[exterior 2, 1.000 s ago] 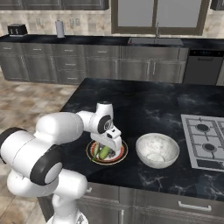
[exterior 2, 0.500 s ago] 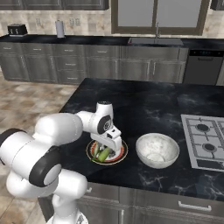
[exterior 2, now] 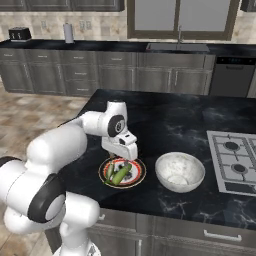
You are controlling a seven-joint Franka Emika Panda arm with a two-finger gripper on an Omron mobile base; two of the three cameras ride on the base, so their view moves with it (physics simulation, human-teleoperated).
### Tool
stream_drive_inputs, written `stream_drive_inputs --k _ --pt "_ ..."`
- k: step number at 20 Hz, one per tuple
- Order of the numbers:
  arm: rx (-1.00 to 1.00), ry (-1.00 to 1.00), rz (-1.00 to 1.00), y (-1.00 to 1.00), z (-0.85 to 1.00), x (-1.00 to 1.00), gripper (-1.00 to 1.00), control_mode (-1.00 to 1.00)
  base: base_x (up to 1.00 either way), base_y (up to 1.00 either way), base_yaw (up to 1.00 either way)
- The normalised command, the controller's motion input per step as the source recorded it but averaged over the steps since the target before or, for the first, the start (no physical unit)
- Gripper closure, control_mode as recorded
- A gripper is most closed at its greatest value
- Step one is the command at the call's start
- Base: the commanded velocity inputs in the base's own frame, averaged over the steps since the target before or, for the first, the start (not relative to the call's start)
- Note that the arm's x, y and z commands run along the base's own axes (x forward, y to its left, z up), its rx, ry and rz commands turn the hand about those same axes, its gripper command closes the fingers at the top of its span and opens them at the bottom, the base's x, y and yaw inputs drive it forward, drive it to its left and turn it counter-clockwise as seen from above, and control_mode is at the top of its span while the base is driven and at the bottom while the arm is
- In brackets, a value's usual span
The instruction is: Place the fish on the plate and place the cucumber on the same plate.
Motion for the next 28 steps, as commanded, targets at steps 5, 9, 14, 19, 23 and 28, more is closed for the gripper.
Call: stream_drive_inputs --k 5,9,14,19,23,28 --pt "0.0 -0.03 0.0 0.0 0.14 -0.98 -1.0 -1.0 0.0 0.0 0.0" --pt "-0.03 -0.01 0.0 0.16 0.2 -0.78 -1.0 -1.0 0.0 0.0 0.0" --pt "-0.07 -0.01 0.0 0.39 0.3 -0.18 -1.0 -1.0 0.0 0.0 0.0" --pt "-0.03 -0.11 0.0 0.44 0.03 0.0 -1.0 -1.0 0.0 0.0 0.0" --pt "0.0 -0.21 0.0 0.22 0.0 -0.09 -1.0 -1.0 0.0 0.0 0.0" --pt "0.01 -0.12 0.0 -0.04 -0.08 -0.05 -1.0 -1.0 0.0 0.0 0.0"
